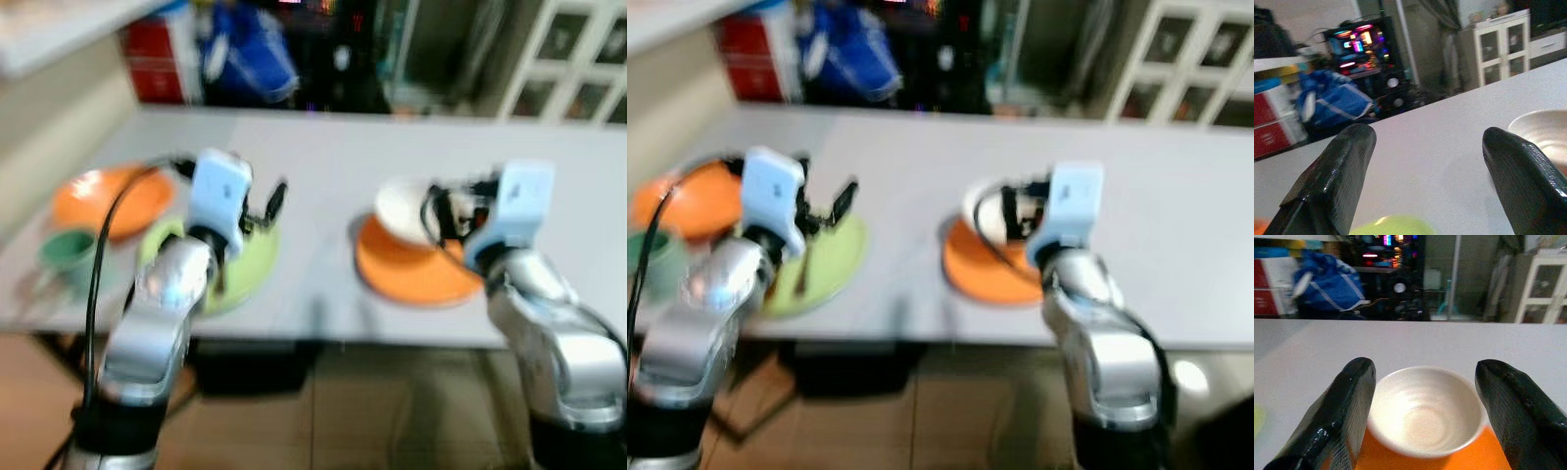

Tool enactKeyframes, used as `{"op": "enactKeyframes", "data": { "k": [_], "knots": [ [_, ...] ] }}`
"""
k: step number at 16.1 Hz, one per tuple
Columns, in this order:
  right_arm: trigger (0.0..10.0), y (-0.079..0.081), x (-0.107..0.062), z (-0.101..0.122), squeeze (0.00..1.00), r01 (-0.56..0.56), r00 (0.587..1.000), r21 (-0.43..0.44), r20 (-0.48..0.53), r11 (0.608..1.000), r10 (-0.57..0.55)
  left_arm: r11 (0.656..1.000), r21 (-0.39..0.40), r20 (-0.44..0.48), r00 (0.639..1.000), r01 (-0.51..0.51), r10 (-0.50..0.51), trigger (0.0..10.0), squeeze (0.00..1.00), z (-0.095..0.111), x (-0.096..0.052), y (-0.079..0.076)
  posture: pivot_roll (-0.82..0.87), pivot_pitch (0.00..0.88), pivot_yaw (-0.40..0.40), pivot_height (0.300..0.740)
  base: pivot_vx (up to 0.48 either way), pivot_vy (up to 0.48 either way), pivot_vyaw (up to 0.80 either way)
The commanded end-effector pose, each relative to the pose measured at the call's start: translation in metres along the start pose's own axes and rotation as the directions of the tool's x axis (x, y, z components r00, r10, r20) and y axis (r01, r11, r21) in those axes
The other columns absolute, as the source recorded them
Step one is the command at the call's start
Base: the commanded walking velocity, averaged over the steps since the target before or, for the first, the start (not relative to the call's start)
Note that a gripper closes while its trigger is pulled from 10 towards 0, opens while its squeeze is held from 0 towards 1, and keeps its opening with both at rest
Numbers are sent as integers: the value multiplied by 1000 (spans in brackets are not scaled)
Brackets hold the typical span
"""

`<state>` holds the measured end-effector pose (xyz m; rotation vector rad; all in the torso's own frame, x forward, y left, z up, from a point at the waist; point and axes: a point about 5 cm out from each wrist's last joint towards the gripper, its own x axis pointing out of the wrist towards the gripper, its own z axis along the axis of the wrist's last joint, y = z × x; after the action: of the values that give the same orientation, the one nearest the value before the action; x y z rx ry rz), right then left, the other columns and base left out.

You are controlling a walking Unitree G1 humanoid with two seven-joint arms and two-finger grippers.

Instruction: Setting the table

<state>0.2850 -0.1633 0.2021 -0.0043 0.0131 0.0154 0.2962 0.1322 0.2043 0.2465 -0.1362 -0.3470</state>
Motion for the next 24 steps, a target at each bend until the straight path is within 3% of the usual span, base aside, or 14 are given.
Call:
{"op": "enactKeyframes", "data": {
  "k": [1,5,6,11,12,14,15,18,20,22,23,24],
  "knots": [
    [10000,-11,-1,3,0,25,1000,-34,6,999,-25,998,-16,29,998,55,-55,10000,0,7,1,-11,-29,0,-2,740,0,0,0],
    [10000,-17,5,2,0,-164,986,-210,-76,964,151,979,-18,41,979,203,-202,10000,0,6,-13,-24,-36,13,-4,740,0,0,0],
    [10000,-24,13,2,0,-220,975,-291,-105,931,197,976,-5,21,976,217,-217,10000,0,3,-15,-24,-37,16,-5,740,0,0,0],
    [10000,-48,51,12,0,-243,970,-476,-130,845,206,967,10,-1,967,255,-255,10000,0,2,-23,-26,-27,40,-16,740,0,0,0],
    [10000,-50,64,13,0,-276,961,-529,-156,803,227,964,13,-12,964,266,-266,10000,0,1,-26,-27,-22,51,-16,740,0,0,0],
    [10000,-50,74,11,0,-322,947,-600,-203,732,250,960,16,-19,960,279,-279,10000,0,1,-28,-27,-22,64,-11,740,0,0,0],
    [10000,-49,85,6,0,-360,933,-693,-251,625,258,957,22,-27,957,289,-289,10000,0,0,-29,-27,-17,69,-11,740,0,0,0],
    [10000,-43,102,-3,0,-370,926,-817,-286,443,245,955,30,-35,955,295,-294,10000,0,2,-31,-27,-3,81,-11,740,0,0,0],
    [10000,-36,106,-8,0,-386,916,-842,-301,377,264,954,32,-41,955,297,-295,10000,0,2,-33,-26,5,87,-12,740,0,0,0],
    [10000,-30,109,-14,0,-430,891,-836,-333,340,309,949,34,-49,949,313,-311,10000,0,2,-35,-26,8,90,-11,740,0,0,0],
    [10000,-27,106,-19,0,-494,850,-822,-388,282,357,944,34,-52,944,329,-327,10000,0,3,-37,-27,9,94,-10,740,0,0,0],
    [10000,-26,105,-22,0,-521,830,-814,-413,256,375,942,34,-53,942,334,-332,10000,0,3,-37,-27,9,94,-9,740,0,0,0]
  ]
}}
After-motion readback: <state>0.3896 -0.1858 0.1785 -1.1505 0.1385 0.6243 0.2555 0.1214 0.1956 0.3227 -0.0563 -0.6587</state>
